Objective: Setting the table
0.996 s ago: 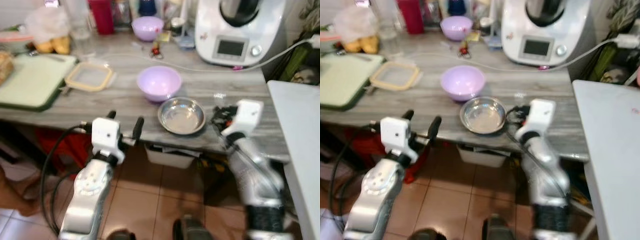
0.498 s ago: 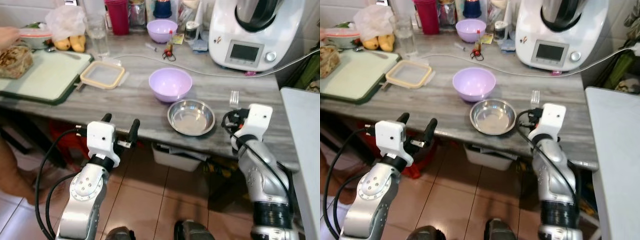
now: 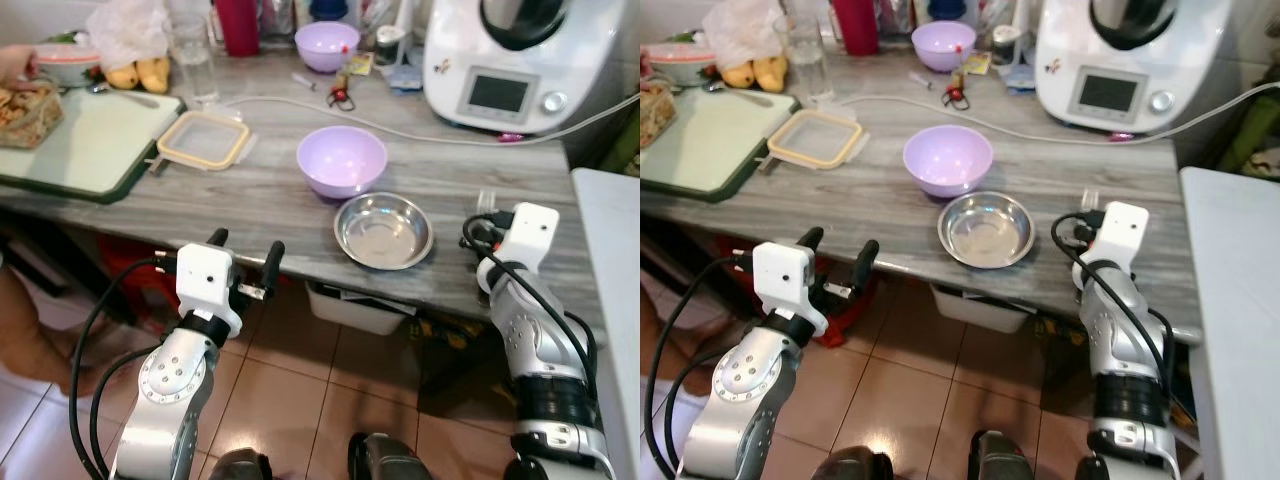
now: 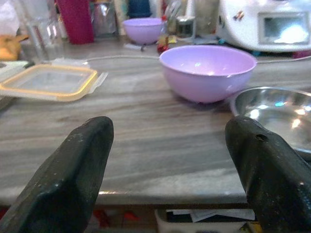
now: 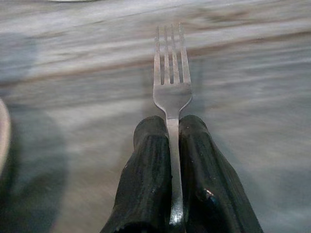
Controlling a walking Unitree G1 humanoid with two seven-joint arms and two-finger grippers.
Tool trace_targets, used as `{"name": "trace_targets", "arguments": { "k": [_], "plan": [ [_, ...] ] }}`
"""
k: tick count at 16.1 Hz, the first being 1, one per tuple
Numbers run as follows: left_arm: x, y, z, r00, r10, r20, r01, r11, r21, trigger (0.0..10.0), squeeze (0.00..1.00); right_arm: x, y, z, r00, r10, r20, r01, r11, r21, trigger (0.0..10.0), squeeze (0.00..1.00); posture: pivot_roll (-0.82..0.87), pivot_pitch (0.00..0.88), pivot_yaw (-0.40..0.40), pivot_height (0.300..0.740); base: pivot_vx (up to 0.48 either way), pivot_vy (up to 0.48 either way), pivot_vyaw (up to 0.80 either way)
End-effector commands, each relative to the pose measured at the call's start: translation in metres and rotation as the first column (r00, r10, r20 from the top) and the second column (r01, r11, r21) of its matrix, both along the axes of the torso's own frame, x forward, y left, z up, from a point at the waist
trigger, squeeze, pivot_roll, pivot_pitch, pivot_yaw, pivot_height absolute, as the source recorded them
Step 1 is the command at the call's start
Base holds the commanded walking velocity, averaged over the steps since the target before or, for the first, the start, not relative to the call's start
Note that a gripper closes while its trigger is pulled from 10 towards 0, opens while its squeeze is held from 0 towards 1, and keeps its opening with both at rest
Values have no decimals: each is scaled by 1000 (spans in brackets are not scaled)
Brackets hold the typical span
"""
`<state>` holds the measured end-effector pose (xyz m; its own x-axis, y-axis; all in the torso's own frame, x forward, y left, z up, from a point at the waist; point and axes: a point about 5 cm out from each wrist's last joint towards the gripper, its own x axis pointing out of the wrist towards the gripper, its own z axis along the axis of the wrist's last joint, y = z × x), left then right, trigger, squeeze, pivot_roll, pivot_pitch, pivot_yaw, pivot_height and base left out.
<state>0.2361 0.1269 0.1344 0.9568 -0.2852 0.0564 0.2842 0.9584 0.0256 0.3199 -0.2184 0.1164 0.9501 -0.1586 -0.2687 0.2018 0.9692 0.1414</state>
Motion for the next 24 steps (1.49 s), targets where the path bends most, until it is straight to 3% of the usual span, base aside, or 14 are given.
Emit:
{"name": "trace_targets", "arguments": {
  "k": [1, 5, 12, 17, 24],
  "plan": [
    [-2, 1, 4, 1000, -2, 6, 2, 1000, -2, 10000, 0, 4, 6, -1, 1000, 24, -2, -24, 999, 26, 10000, 0, 47, 130, 24, 740, 0, 0, 0],
    [-3, 0, 5, 1000, -5, 2, 5, 1000, -3, 10000, 0, 4, 19, -7, 995, 87, -40, -84, 994, 66, 10000, 0, 49, 134, 23, 740, 0, 0, 0],
    [-2, -2, 4, 1000, -16, -1, 16, 1000, -6, 10000, 0, -16, 25, -18, 993, 91, -79, -84, 992, 91, 10000, 0, 37, 128, 22, 740, 0, 0, 0],
    [0, -3, 4, 1000, -22, 1, 22, 1000, -6, 10000, 0, -8, 25, -12, 996, 70, -54, -63, 991, 121, 10000, 0, 39, 123, 20, 740, 0, 0, 0],
    [0, -4, 5, 1000, -21, 2, 21, 1000, -6, 10000, 0, -5, 36, -9, 997, 68, -28, -63, 987, 148, 10000, 0, 38, 126, 23, 740, 0, 0, 0]
  ]
}}
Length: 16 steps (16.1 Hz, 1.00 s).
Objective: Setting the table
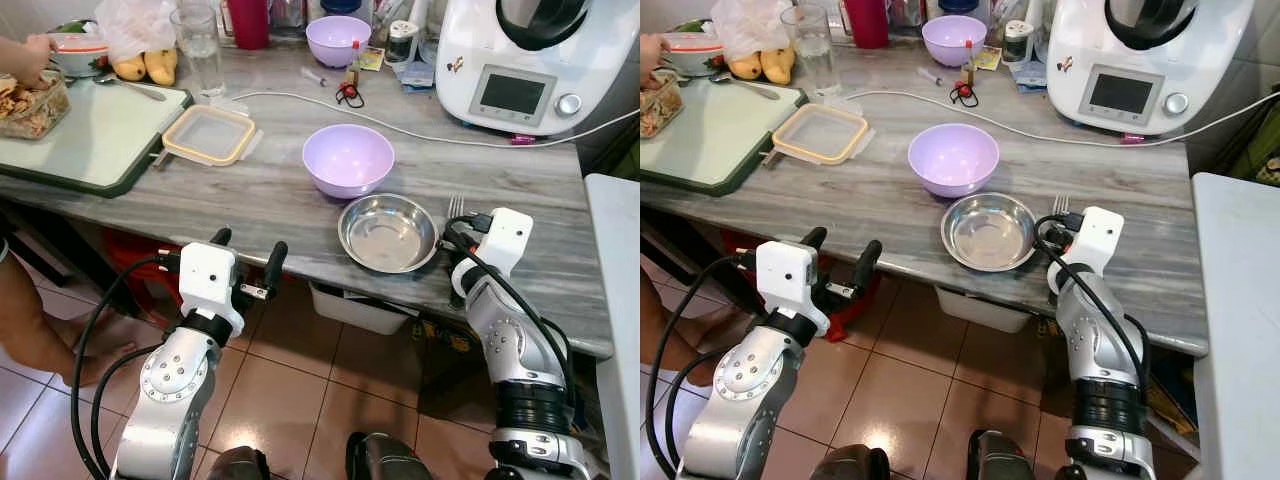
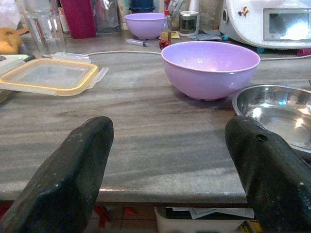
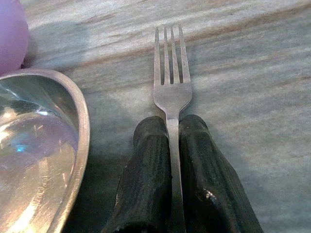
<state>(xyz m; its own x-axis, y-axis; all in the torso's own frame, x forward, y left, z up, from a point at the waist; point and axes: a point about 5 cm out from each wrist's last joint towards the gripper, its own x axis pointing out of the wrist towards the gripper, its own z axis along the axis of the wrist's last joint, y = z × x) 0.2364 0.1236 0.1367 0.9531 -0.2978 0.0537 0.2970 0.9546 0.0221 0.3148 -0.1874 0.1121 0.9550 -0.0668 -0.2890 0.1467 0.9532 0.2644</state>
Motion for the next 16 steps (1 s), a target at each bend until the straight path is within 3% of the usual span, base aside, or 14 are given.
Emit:
{"name": "trace_targets", "arguments": {
  "k": [1, 9, 10, 11, 12, 16],
  "plan": [
    [0, -1, 3, 1000, -10, 6, 10, 1000, -4, 10000, 0, 1, 5, -5, 1000, 7, -25, -7, 1000, 14, 10000, 0, 38, 126, 23, 740, 0, 0, 0],
    [0, -2, 2, 1000, -8, 3, 8, 1000, -6, 10000, 0, 7, 5, -3, 1000, -15, -9, 15, 1000, -7, 10000, 0, 39, 129, 21, 740, 0, 0, 0],
    [0, -2, 2, 1000, -9, 2, 9, 1000, -6, 10000, 0, 7, 6, -4, 1000, -12, -10, 12, 1000, -3, 10000, 702, 39, 129, 21, 740, 0, 0, 0],
    [0, -2, 2, 1000, -9, 2, 9, 1000, -5, 10000, 0, 7, 7, -4, 1000, -11, -9, 11, 1000, 2, 10000, 957, 39, 129, 21, 740, 0, 0, 0],
    [0, -2, 2, 1000, -9, 2, 9, 1000, -6, 10000, 0, 7, 7, -3, 1000, -11, -6, 11, 1000, 2, 10000, 1000, 39, 129, 20, 740, 0, 0, 0],
    [0, -2, 2, 1000, -8, 3, 8, 1000, -7, 10000, 0, 5, 3, 2, 1000, -25, 16, 26, 999, -29, 10000, 1000, 38, 128, 19, 740, 0, 0, 0]
  ]
}}
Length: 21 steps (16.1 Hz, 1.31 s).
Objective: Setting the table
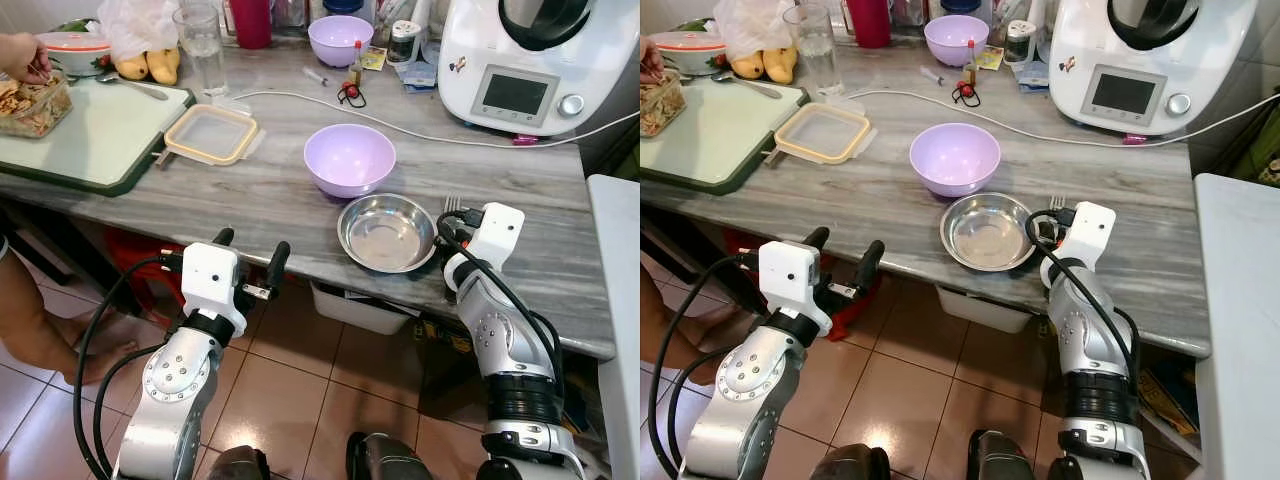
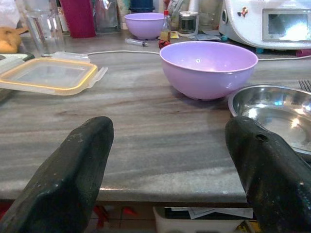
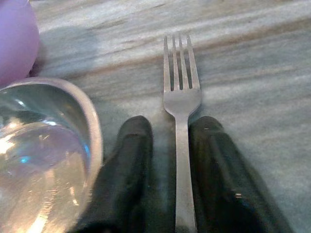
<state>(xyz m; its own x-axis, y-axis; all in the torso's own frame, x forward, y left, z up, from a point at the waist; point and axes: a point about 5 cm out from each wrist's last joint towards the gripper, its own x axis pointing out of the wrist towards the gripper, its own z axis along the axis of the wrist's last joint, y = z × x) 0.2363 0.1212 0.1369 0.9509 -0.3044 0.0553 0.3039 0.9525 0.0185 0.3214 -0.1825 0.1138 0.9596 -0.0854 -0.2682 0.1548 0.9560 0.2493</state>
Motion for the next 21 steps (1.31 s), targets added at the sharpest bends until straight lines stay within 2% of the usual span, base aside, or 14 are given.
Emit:
{"name": "trace_targets", "arguments": {
  "k": [1, 2, 3, 7, 11, 12, 14, 16, 20, 21],
  "plan": [
    [0, 1, 2, 1000, -2, 3, 2, 1000, -2, 10000, 0, -2, -3, 2, 1000, -12, 4, 12, 1000, -27, 10000, 1000, 37, 129, 18, 740, 0, 0, 0],
    [0, 1, 2, 1000, -2, 3, 2, 1000, -3, 10000, 0, -3, -4, 5, 1000, -15, 15, 15, 999, -30, 10000, 596, 36, 128, 19, 740, 0, 0, 0],
    [0, 1, 2, 1000, -2, 5, 2, 1000, -3, 10000, 0, -5, -4, 7, 1000, -12, 28, 13, 999, -43, 10000, 0, 35, 127, 18, 740, 0, 0, 0],
    [1, 0, 2, 1000, -2, 9, 2, 1000, -4, 10000, 0, -8, -9, 15, 995, -44, 85, 49, 997, -55, 10000, 0, 33, 124, 17, 740, 0, 0, 0],
    [0, 1, 3, 1000, 6, 17, -6, 1000, -5, 10000, 0, -12, -17, 34, 978, -76, 195, 102, 987, -124, 10000, 0, 31, 113, 16, 740, 0, 0, 0],
    [1, 8, 1, 997, 71, -3, -71, 997, -5, 10000, 0, -20, -20, 42, 967, -78, 244, 119, 980, -158, 10000, 1000, 29, 107, 17, 740, 0, 0, 0],
    [1, 11, -3, 996, 89, -25, -90, 996, -7, 10000, 0, -31, -16, 44, 961, -40, 275, 96, 976, -193, 10000, 1000, 28, 93, 13, 740, 0, 0, 0],
    [4, 10, -7, 996, 87, -31, -87, 996, -8, 10000, 0, -38, -4, 42, 954, 27, 298, 46, 971, -235, 10000, 1000, 24, 69, 11, 740, 0, 0, 0],
    [11, 11, -6, 995, 99, -22, -100, 995, -15, 10000, 0, -45, 4, 39, 955, 55, 290, 14, 973, -230, 10000, 1000, 12, 34, 9, 740, 0, 0, 0],
    [11, 12, -6, 994, 103, -23, -103, 995, -16, 10000, 0, -48, 5, 39, 953, 65, 296, 9, 970, -242, 10000, 776, 5, 21, 12, 740, 0, 0, 0]
  ]
}}
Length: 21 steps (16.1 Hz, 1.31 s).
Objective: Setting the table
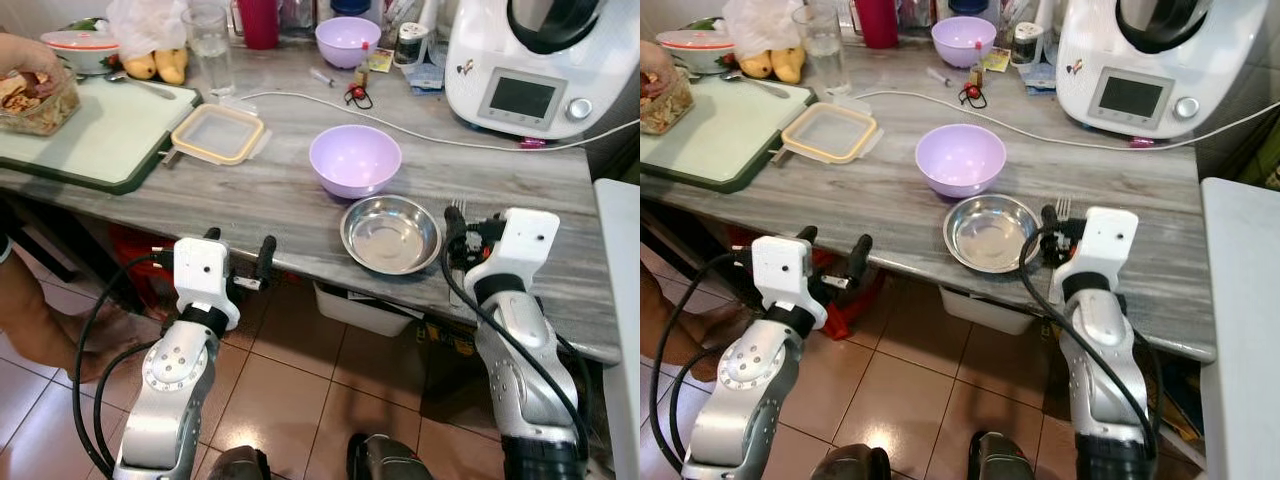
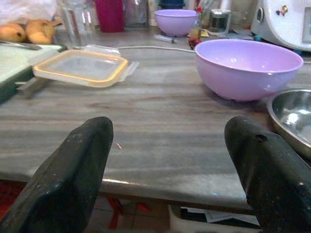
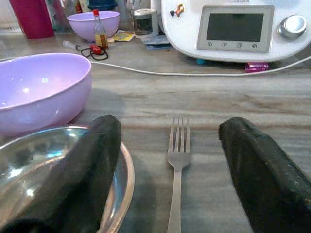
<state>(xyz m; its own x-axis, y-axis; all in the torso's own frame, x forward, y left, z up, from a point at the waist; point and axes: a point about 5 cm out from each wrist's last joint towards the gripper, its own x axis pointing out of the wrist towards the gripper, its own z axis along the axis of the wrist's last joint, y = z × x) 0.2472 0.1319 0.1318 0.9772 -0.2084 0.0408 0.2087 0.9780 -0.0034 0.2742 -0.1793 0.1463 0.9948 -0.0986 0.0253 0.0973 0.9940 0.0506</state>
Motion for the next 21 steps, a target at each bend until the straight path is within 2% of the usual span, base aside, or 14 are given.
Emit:
{"name": "trace_targets", "arguments": {
  "k": [1, 4, 8, 12, 21],
  "plan": [
    [-1, 2, -3, 1000, 8, -8, -8, 1000, 0, 10000, 0, -3, 2, 5, 999, 15, 28, -15, 1000, -12, 10000, 0, 3, 18, 13, 740, 0, 0, 0],
    [-5, 0, -9, 1000, -2, -25, 2, 1000, -3, 10000, 0, -4, 2, 3, 1000, 20, 17, -20, 1000, -8, 10000, 0, -1, 15, 13, 740, -262, 0, 0],
    [1, -1, -6, 1000, 5, -13, -5, 1000, -8, 10000, 0, 0, 3, 5, 1000, 26, 12, -26, 1000, 6, 10000, 0, -4, 26, 3, 740, -311, 0, 0],
    [1, 0, -6, 1000, 9, -10, -9, 1000, -5, 10000, 0, 1, 3, 4, 999, 32, 8, -32, 999, 6, 10000, 0, -4, 25, 2, 740, -319, 0, -520],
    [4, -2, -8, 1000, 2, -13, -2, 1000, -3, 10000, 0, 4, 6, 2, 999, 34, -10, -34, 999, 25, 10000, 0, -8, 22, 3, 740, -317, 0, -44]
  ]
}}
